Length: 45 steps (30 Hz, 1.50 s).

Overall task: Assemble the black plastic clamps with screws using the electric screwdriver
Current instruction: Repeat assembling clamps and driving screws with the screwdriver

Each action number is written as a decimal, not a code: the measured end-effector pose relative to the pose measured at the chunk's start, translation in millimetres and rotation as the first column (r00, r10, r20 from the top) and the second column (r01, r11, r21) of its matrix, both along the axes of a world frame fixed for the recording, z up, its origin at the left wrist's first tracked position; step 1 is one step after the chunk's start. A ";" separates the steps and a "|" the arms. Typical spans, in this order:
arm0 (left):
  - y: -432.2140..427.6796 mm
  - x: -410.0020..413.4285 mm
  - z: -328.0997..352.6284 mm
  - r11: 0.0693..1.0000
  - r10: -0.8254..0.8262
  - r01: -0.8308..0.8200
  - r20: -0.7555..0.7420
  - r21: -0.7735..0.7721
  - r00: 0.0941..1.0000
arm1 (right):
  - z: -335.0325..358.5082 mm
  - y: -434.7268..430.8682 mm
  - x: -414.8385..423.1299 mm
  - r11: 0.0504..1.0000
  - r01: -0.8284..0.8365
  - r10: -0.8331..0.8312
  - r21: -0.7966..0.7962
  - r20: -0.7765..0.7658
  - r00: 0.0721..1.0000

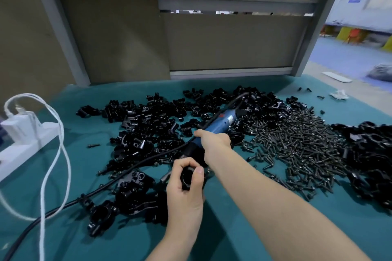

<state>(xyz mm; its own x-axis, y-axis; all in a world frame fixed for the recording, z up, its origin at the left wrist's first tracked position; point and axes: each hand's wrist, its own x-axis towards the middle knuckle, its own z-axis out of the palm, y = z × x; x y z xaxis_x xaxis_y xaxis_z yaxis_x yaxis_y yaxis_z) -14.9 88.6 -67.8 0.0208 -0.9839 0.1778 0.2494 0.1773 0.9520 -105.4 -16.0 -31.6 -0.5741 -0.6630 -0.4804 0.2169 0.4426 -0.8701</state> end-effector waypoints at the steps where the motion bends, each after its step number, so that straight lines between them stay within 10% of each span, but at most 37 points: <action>1: 0.1 0.9 0.4 1.000 0.012 -0.012 -0.014 0.014 1.000 | 1.5 -0.8 -2.6 1.000 0.004 -0.004 -0.027 0.021 1.000; 16: 2.0 5.0 4.4 0.996 0.084 -0.082 -0.076 0.033 0.994 | 33.9 13.5 -87.2 0.954 -0.244 0.291 -0.175 0.342 0.893; 25: -6.5 11.0 5.3 0.983 0.177 -0.172 0.079 -0.058 0.981 | 78.5 35.9 -73.6 0.701 -0.028 0.497 -0.712 0.461 0.735; 31: -12.3 12.7 -0.1 0.974 0.226 -0.217 0.206 -0.062 0.952 | 73.7 31.6 -66.7 0.719 0.033 0.241 -0.694 0.294 0.925; 45: -26.8 21.1 -0.7 0.996 0.085 -0.079 0.284 -0.032 0.955 | 40.5 10.8 -85.5 0.811 0.283 0.094 -0.512 0.591 0.801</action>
<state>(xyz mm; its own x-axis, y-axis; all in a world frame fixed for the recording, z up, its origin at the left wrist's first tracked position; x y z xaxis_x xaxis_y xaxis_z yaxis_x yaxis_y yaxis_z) 6.2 61.8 -68.5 0.0470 -0.9770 0.2081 -0.0480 0.2059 0.9774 -190.9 -5.2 8.9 -0.3946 -0.8689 -0.2988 0.7576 -0.1236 -0.6409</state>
